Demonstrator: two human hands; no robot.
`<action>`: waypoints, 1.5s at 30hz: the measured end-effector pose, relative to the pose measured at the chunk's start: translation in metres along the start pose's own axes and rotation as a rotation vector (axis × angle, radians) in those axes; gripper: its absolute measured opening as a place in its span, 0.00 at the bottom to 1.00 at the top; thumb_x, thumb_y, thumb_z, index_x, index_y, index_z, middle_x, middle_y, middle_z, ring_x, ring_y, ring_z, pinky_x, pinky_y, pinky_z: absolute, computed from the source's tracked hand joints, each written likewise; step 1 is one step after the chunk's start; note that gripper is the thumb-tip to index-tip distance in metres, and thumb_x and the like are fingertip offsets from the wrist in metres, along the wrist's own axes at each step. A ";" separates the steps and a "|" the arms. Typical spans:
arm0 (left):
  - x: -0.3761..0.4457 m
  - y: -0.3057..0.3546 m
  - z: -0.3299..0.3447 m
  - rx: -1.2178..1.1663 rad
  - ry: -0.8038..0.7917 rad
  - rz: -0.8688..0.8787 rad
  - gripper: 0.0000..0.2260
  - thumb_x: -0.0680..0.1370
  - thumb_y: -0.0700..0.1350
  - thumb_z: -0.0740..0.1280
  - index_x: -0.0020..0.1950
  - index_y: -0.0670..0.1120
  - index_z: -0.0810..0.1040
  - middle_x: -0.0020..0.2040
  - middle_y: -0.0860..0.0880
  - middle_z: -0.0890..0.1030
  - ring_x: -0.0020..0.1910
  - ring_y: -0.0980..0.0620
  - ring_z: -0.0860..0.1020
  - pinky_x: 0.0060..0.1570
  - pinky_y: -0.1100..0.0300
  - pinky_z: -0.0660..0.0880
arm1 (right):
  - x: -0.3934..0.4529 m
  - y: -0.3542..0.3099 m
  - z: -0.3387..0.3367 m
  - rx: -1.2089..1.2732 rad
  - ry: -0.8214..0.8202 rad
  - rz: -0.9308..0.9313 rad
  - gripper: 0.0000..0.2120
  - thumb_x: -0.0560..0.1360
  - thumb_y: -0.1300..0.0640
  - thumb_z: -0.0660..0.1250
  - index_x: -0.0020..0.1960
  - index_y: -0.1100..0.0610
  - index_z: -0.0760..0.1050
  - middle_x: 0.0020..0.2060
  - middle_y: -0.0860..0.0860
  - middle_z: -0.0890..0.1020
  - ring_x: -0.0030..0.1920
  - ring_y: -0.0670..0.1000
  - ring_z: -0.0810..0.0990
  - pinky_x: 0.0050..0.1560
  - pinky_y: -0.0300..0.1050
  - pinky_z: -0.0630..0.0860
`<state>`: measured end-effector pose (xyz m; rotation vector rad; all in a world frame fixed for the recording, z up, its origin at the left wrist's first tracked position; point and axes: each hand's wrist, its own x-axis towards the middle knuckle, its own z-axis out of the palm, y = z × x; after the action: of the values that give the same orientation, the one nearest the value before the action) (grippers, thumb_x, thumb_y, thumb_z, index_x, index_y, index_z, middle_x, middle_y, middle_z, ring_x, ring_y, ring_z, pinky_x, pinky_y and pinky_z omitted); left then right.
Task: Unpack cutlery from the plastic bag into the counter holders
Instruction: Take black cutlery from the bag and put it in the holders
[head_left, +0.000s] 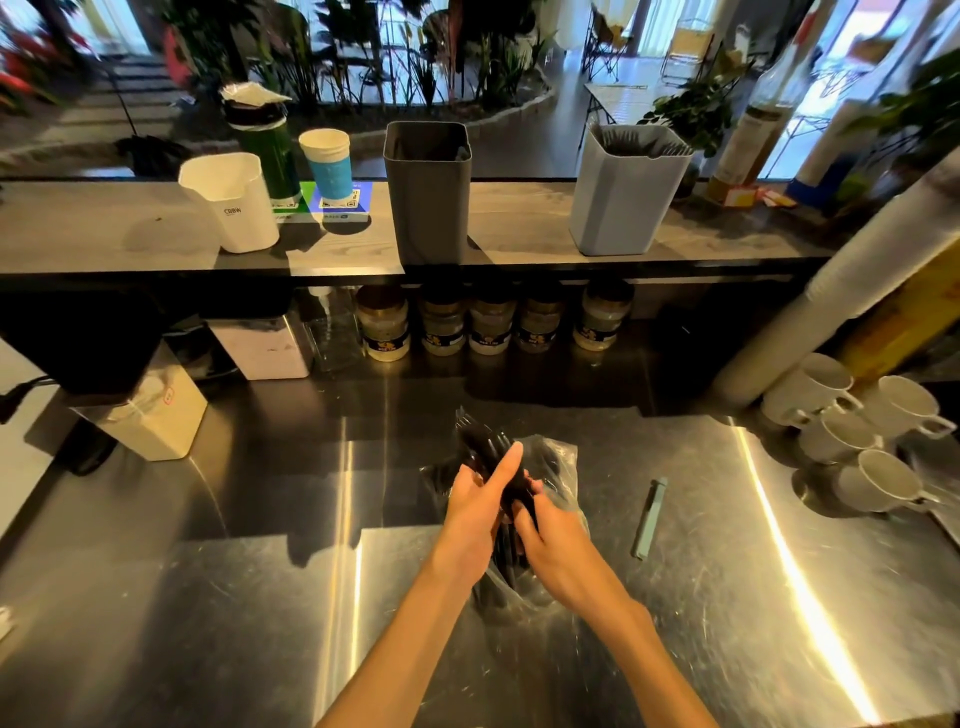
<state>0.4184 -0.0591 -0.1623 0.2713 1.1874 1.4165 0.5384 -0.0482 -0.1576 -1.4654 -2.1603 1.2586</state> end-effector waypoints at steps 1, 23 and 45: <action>0.000 0.001 0.001 -0.023 -0.019 0.012 0.19 0.74 0.51 0.75 0.55 0.38 0.78 0.49 0.39 0.83 0.50 0.44 0.84 0.56 0.52 0.80 | -0.001 -0.001 -0.001 -0.010 -0.013 -0.014 0.11 0.85 0.50 0.54 0.63 0.50 0.71 0.46 0.50 0.82 0.43 0.52 0.83 0.47 0.54 0.81; -0.006 0.016 0.031 -0.099 -0.140 0.116 0.19 0.79 0.52 0.70 0.33 0.47 0.67 0.26 0.51 0.60 0.24 0.54 0.57 0.31 0.59 0.60 | 0.024 -0.028 -0.002 1.600 0.235 0.780 0.22 0.85 0.45 0.55 0.61 0.63 0.75 0.49 0.63 0.82 0.48 0.60 0.81 0.45 0.53 0.78; 0.017 0.099 0.032 0.693 -0.668 -0.071 0.10 0.71 0.45 0.73 0.50 0.58 0.85 0.54 0.38 0.74 0.28 0.57 0.66 0.24 0.65 0.59 | 0.071 -0.080 -0.153 0.001 -0.217 -0.522 0.16 0.75 0.48 0.75 0.62 0.44 0.78 0.57 0.43 0.83 0.60 0.44 0.81 0.62 0.47 0.79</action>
<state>0.3779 -0.0064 -0.0804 1.0807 1.0557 0.7023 0.5480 0.0812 -0.0234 -0.7056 -2.4515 1.2553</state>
